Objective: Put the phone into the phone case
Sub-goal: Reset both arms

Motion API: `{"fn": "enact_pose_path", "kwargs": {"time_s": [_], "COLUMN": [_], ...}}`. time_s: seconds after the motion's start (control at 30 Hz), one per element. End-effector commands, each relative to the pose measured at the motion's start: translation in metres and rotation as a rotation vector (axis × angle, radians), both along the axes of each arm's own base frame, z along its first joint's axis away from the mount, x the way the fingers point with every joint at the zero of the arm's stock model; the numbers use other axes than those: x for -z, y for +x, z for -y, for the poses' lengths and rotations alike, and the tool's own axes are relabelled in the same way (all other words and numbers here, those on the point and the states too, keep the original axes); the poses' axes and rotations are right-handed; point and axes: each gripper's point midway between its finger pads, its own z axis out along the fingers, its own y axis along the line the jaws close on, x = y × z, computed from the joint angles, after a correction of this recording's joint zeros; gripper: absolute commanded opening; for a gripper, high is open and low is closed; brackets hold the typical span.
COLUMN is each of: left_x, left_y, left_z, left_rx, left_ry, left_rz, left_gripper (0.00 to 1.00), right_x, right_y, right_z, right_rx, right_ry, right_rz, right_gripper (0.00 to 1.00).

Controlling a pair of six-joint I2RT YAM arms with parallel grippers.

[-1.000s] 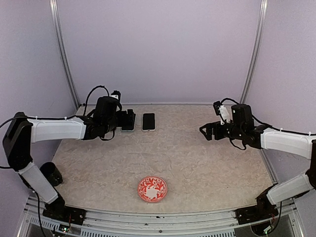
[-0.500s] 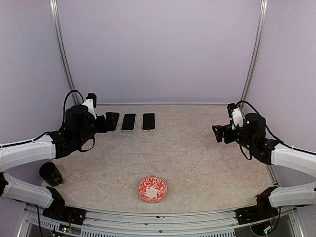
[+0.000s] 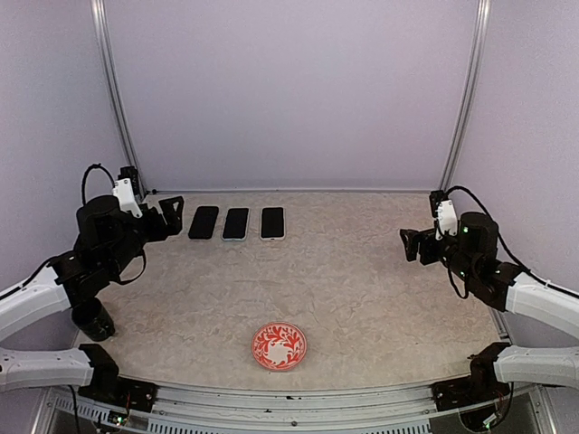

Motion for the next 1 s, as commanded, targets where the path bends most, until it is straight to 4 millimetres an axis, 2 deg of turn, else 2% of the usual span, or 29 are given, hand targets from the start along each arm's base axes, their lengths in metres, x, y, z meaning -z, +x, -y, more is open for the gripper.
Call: {"fn": "enact_pose_path", "kwargs": {"time_s": [0.0, 0.13, 0.27, 0.5, 0.97], "left_x": [0.004, 0.004, 0.005, 0.008, 0.005], "left_y": [-0.008, -0.011, -0.01, -0.009, -0.009], "left_z": [-0.012, -0.017, -0.014, -0.013, -0.017], "left_rx": [-0.006, -0.014, 0.001, 0.005, -0.001], "left_ry": [0.022, 0.008, -0.003, -0.014, -0.039], "left_rz": [0.002, 0.016, 0.018, 0.009, 0.019], "left_gripper": [0.99, 0.99, 0.99, 0.99, 0.99], "right_x": [-0.003, -0.008, -0.014, -0.01, -0.019], "right_y": [-0.011, -0.018, -0.021, -0.021, -0.025], "right_z": [0.011, 0.015, 0.013, 0.013, 0.017], "right_rx": [0.02, 0.024, 0.005, 0.002, 0.017], "right_ry": [0.001, 0.015, 0.024, 0.021, 0.033], "right_rz": [0.041, 0.076, 0.101, 0.095, 0.121], "right_gripper": [1.0, 1.0, 1.0, 1.0, 1.0]}}
